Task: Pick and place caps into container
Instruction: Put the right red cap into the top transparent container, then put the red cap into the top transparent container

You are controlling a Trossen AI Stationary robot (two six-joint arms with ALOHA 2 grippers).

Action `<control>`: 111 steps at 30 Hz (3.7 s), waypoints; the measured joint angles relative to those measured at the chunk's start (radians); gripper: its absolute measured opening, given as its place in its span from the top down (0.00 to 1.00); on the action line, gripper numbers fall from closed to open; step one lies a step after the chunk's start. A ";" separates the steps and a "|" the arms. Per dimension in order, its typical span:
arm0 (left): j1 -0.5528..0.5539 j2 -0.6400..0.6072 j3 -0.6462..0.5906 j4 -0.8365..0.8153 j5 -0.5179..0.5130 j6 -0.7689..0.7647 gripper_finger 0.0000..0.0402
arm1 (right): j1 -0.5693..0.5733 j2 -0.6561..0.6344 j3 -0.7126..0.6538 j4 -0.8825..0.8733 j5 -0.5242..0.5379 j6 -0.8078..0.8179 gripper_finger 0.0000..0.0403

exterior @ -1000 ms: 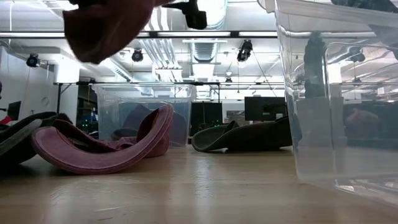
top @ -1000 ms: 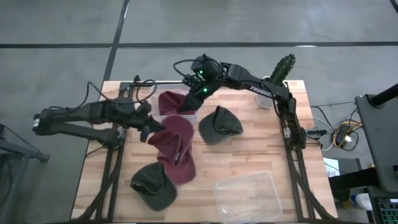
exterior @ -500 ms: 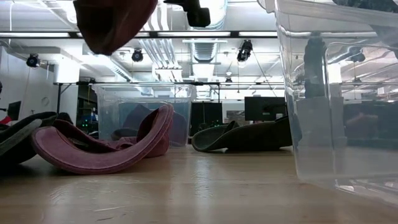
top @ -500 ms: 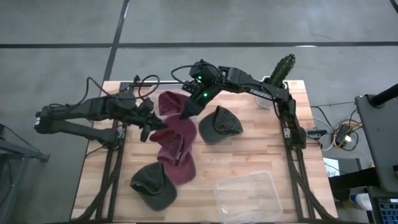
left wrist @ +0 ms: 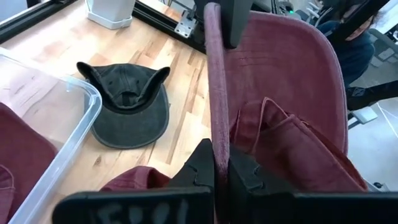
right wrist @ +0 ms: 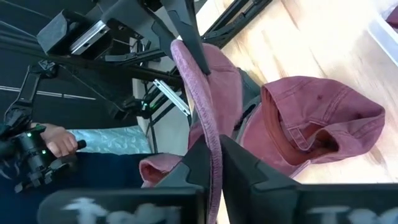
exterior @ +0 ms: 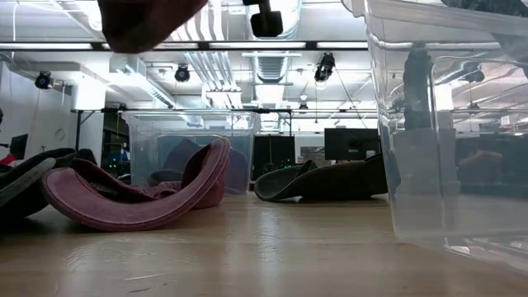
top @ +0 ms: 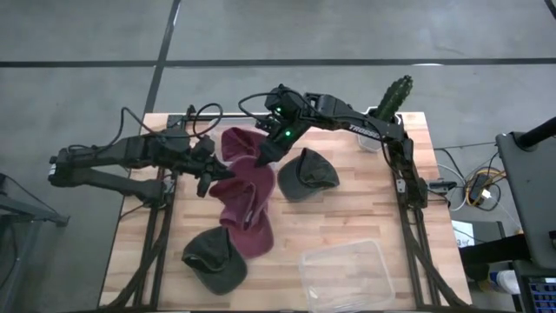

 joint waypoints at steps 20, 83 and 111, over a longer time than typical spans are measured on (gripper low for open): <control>0.015 -0.025 0.001 0.042 -0.157 0.043 0.76 | -0.006 0.000 -0.002 0.001 0.010 0.031 0.97; 0.015 -0.182 0.069 0.114 -0.612 0.240 0.64 | -0.158 0.003 -0.506 0.548 0.581 0.144 0.94; 0.015 -0.181 0.069 0.114 -0.612 0.242 0.64 | -0.151 0.000 -0.261 0.317 0.514 -0.067 0.47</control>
